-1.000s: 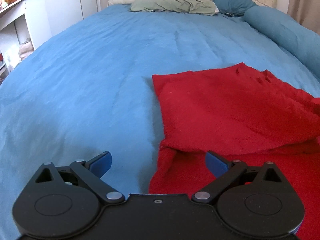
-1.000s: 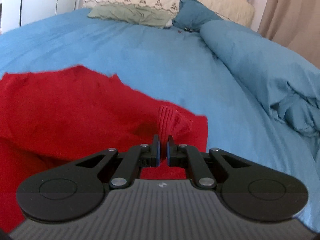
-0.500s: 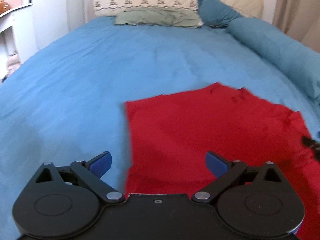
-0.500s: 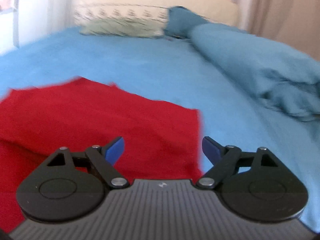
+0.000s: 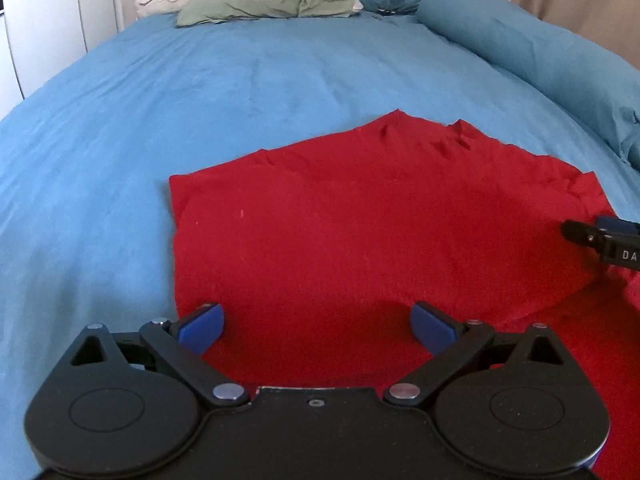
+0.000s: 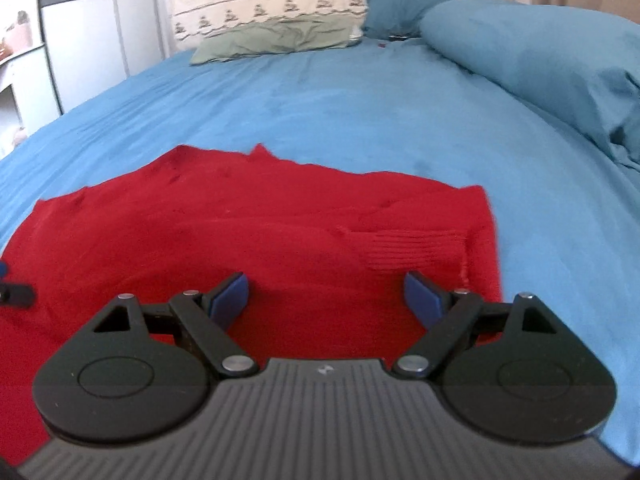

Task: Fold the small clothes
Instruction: 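Move both open grippers toward the sweater hem, then grasp the hem with the right gripper while the left gripper grasps it too, lift toward collar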

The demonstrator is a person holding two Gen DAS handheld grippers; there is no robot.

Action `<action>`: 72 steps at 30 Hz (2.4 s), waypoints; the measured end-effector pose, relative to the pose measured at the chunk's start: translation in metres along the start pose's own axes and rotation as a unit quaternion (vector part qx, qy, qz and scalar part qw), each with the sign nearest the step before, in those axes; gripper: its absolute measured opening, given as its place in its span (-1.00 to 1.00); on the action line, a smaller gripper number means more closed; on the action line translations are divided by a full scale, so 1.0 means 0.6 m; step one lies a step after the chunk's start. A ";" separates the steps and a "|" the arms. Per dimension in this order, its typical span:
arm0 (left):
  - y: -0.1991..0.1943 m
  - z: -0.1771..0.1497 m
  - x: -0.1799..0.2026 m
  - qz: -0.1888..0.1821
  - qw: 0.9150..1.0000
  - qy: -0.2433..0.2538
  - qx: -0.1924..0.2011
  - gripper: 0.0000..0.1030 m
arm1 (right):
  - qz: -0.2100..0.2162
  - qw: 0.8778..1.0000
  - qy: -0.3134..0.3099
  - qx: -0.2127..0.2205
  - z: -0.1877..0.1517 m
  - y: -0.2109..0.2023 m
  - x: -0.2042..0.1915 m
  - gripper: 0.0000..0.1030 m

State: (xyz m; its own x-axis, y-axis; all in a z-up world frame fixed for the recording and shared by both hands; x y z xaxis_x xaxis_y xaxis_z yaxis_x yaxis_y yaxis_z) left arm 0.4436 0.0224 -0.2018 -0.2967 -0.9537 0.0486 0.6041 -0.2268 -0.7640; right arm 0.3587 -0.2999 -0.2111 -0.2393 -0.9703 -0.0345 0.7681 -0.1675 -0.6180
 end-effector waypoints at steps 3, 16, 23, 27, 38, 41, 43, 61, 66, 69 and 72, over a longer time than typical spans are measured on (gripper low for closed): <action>-0.018 -0.002 0.007 0.013 1.000 -0.001 -0.003 0.97 | -0.030 1.000 -0.007 -0.001 -0.002 -0.009 0.004 0.95; -0.272 -0.002 0.059 0.052 0.995 0.023 0.084 0.98 | -0.036 0.996 -0.009 0.080 0.052 -0.307 0.023 0.97; -0.443 -0.074 0.097 0.047 0.993 0.010 0.110 1.00 | -0.007 0.998 0.006 0.061 0.024 -0.480 0.042 0.99; -0.497 -0.142 0.097 0.043 0.993 -0.010 0.106 1.00 | -0.003 0.999 0.006 0.047 -0.007 -0.560 0.055 1.00; -0.484 -0.349 0.076 0.054 0.994 -0.093 0.033 1.00 | 0.001 0.997 0.073 -0.026 -0.167 -0.636 0.097 1.00; -0.464 -0.372 0.066 0.059 0.994 -0.092 0.021 0.99 | -0.001 0.995 0.085 -0.055 -0.210 -0.625 0.101 1.00; -0.449 -0.384 0.055 0.053 0.993 -0.102 0.014 0.97 | 0.002 0.993 0.088 -0.076 -0.234 -0.613 0.100 1.00; -0.374 -0.450 0.022 0.052 0.993 -0.101 -0.030 0.63 | -0.001 0.978 0.105 -0.182 -0.341 -0.550 0.078 0.81; -0.365 -0.455 0.028 0.046 0.993 -0.099 -0.042 0.53 | 0.006 0.971 0.113 -0.210 -0.355 -0.534 0.078 0.57; -0.364 -0.454 0.027 0.043 0.991 -0.116 -0.048 0.48 | 0.004 0.969 0.117 -0.218 -0.361 -0.530 0.078 0.55; -0.364 -0.452 0.031 0.035 0.991 -0.121 -0.053 0.27 | 0.003 0.968 0.120 -0.221 -0.362 -0.526 0.076 0.55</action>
State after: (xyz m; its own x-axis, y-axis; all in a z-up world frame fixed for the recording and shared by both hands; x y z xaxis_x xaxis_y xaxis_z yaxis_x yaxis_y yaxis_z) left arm 0.1059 0.1079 -0.2085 -0.0627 -0.9886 0.1366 0.5319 -0.1489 -0.8336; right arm -0.0234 -0.2534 -0.1883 -0.4076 -0.8937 -0.1875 0.4534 -0.0198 -0.8911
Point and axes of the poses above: each gripper's, at about its wrist camera, not at the fingertips, and y roughly the way its jaws point, x to its right, z to its top, the point moved 2 cm from there along y, roughly the way its jaws point, and after that the axes turned 1 degree about -y, right-handed, at the moved point
